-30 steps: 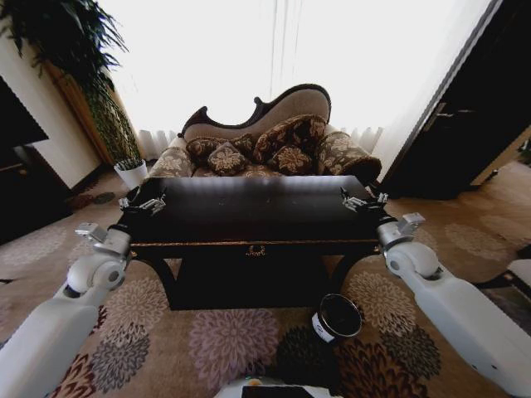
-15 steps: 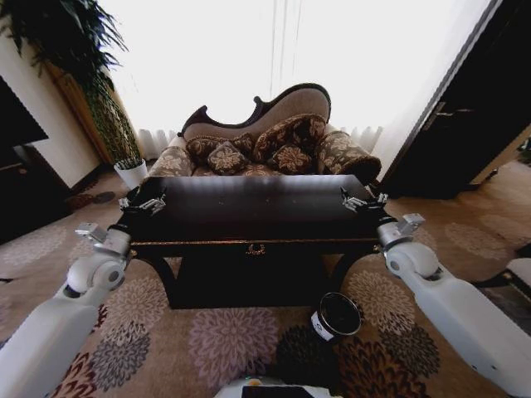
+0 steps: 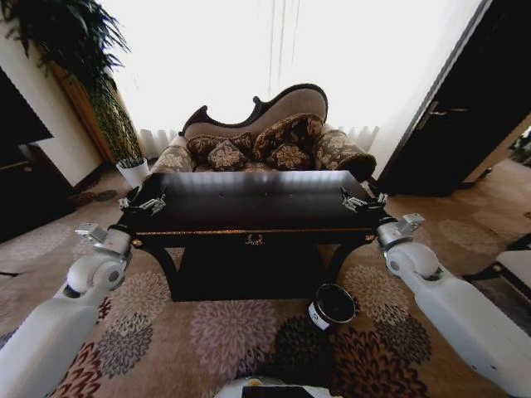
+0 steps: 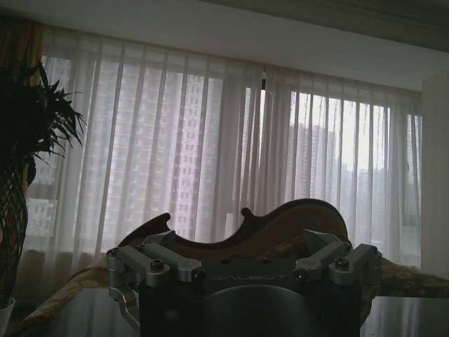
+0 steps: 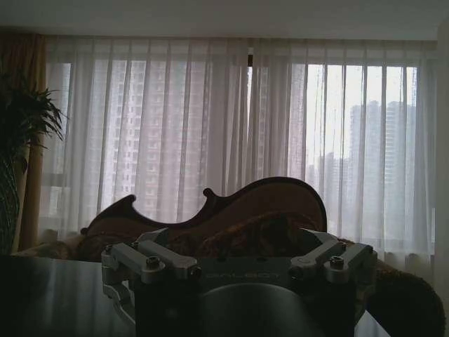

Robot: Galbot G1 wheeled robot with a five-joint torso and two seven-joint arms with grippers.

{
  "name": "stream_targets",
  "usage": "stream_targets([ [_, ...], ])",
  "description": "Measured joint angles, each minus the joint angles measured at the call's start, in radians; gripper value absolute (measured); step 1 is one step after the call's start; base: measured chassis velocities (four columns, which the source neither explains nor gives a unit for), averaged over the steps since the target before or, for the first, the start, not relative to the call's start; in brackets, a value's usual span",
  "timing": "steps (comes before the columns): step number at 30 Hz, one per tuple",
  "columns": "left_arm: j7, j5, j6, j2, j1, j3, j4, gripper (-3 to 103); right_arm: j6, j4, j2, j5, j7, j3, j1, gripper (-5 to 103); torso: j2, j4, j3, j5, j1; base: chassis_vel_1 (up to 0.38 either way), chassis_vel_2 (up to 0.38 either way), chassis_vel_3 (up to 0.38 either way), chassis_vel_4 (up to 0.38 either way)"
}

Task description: Move to the front of the table and place the trash on the table into the trash bin.

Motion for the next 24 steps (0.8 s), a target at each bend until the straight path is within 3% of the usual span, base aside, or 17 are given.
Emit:
stream_targets([
  [24, 0.0, 0.0, 0.0, 0.0, 0.0, 0.0, 0.0, 100, 0.0, 0.0, 0.0, 0.0, 0.0, 0.0, 0.0, 100, 0.0, -0.0001, 0.0, 0.0, 0.0, 0.11, -0.11, -0.107, 0.11],
])
